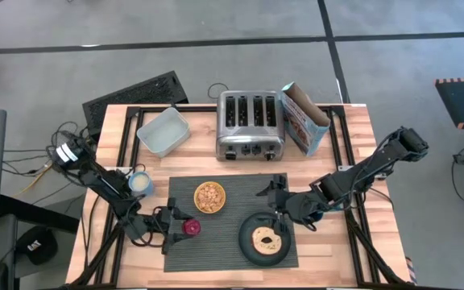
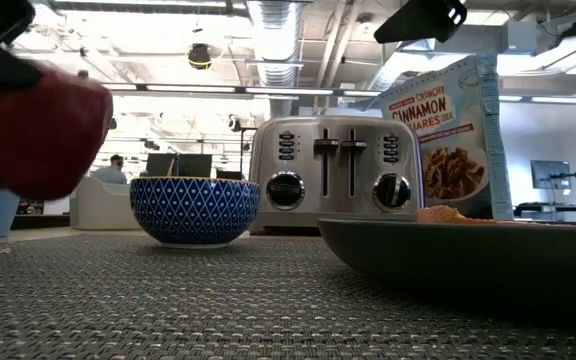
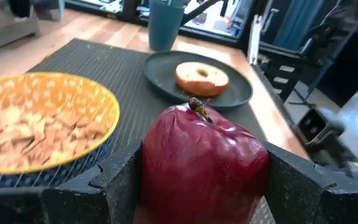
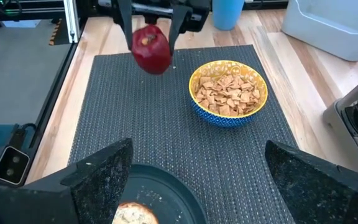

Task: Arrange a breakfast setting
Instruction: Put the apple on the gray place mat to the right side of the yellow bowl

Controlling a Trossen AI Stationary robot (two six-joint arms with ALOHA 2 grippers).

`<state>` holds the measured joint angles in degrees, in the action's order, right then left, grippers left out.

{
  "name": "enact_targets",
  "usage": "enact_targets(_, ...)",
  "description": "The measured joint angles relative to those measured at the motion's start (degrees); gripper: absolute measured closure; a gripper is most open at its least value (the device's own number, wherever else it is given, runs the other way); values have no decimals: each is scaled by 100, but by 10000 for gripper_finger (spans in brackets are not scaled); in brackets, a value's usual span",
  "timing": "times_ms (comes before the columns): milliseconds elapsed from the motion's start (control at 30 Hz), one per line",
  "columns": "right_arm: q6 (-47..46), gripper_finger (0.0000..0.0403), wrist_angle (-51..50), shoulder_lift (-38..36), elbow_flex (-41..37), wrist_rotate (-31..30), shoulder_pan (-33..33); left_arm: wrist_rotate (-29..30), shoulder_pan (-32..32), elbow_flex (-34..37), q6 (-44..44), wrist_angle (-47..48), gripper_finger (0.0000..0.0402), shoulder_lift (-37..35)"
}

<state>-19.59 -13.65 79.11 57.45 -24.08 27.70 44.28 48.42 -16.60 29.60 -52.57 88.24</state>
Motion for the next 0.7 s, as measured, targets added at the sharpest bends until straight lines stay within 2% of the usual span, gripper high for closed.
enact_targets(233, 46, 10, 2, 0, 0, 0, -11, 151, 2, 0, 392, -8, 146, 635)
enact_targets(433, 50, 10, 16, 0, 0, 0, -11, 337, 4, -11, 593, -303, 116, 1007)
enact_targets(700, 59, 10, 63, 0, 0, -1, -11, -123, 7, -11, 612, -290, 109, 1020)
